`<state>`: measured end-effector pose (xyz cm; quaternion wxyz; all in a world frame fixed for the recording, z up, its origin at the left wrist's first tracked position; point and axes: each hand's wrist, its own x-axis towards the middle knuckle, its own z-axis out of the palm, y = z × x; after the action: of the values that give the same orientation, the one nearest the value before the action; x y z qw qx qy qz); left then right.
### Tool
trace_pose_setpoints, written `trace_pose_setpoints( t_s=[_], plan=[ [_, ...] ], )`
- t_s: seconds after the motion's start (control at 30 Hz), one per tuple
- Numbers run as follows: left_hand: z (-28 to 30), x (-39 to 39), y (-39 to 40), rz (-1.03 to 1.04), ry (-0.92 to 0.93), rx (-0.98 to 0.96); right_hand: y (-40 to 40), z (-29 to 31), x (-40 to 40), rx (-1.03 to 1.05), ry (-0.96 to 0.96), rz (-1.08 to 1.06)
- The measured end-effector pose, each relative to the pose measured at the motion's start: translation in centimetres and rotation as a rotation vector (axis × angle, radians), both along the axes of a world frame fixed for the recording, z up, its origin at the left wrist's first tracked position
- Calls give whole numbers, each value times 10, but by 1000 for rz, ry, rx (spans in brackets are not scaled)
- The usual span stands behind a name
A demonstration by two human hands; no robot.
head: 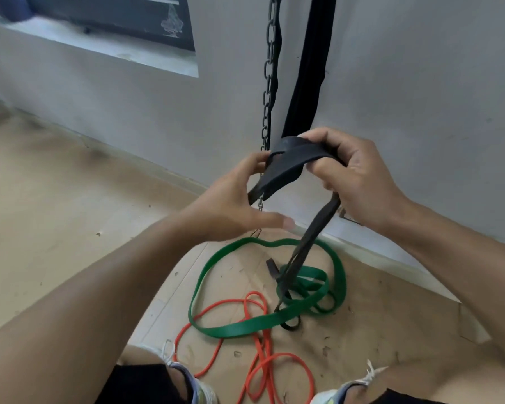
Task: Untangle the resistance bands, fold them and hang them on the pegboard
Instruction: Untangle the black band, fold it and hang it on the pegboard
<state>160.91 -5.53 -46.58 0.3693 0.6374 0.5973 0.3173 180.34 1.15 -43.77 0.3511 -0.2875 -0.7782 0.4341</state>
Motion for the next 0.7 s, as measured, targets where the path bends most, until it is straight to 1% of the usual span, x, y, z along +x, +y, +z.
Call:
trace_pose_setpoints(
  t_s=[0.1,0.17,0.2,0.27,0.4,0.53,0.7],
  plan=[
    [3,-7,5,82,-97,20,9,6,4,159,-94,-60],
    [5,-13,4,61,-161,-16,20,4,11,212,-223,-71],
    [5,-15,3,44,-163,-29,25,1,15,209,-287,-55],
    [5,-16,0,23,-130,-79,33,-6,22,164,-364,17],
    [5,-17,-3,-20,-32,-219,38,-17,31,-1,-340,175],
    [4,-15,-5,-52,29,-268,40,-28,37,-172,-365,211],
    [5,-11,-5,-77,31,-331,39,-32,41,-308,-491,259]
  ],
)
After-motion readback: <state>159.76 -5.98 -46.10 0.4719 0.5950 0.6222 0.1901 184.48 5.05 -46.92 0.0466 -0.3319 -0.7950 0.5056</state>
